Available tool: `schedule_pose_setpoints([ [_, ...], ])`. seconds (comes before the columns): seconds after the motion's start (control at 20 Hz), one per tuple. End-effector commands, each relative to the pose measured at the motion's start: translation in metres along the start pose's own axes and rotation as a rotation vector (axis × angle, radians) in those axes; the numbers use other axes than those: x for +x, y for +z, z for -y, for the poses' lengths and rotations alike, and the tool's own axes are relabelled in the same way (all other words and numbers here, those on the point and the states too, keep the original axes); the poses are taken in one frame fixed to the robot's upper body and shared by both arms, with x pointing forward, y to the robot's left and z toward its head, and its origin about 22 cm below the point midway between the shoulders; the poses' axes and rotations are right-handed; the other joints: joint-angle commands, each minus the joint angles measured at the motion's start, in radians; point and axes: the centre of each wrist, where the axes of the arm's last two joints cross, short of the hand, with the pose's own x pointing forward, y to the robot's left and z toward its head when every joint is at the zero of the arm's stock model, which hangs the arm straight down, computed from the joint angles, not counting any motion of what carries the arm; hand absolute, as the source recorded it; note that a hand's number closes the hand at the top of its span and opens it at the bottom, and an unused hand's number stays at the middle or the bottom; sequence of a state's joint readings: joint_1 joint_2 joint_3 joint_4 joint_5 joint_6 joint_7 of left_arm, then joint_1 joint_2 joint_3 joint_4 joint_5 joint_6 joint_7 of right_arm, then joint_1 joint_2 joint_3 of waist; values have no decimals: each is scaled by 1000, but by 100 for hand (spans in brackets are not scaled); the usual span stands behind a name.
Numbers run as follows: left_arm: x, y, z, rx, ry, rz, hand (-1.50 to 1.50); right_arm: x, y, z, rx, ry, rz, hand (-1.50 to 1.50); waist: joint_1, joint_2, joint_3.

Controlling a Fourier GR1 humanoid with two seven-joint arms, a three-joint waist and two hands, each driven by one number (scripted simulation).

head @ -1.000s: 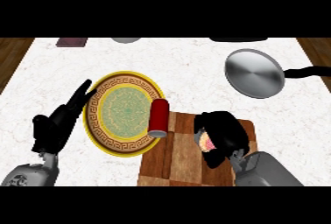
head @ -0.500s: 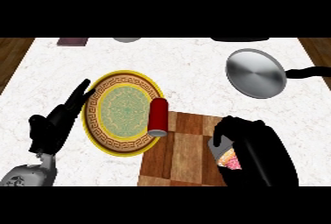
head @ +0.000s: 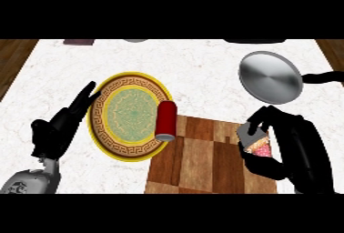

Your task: Pick the cupcake from the cutting board and place it in the pan

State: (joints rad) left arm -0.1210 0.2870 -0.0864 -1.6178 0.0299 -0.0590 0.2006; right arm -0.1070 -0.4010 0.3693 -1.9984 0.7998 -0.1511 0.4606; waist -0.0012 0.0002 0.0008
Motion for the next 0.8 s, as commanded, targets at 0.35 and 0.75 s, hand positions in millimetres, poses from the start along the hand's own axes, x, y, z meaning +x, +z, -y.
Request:
schedule_pose_setpoints([
  [0.35, -5, -4, 6, -14, 13, 1, 0, -113, -75, -6, -103, 2, -68, 150, 17, 5, 0],
  [0.75, 0, -8, 20, -9, -7, 22, 0, -149, -133, -30, -168, 30, -96, 150, 25, 7, 0],
])
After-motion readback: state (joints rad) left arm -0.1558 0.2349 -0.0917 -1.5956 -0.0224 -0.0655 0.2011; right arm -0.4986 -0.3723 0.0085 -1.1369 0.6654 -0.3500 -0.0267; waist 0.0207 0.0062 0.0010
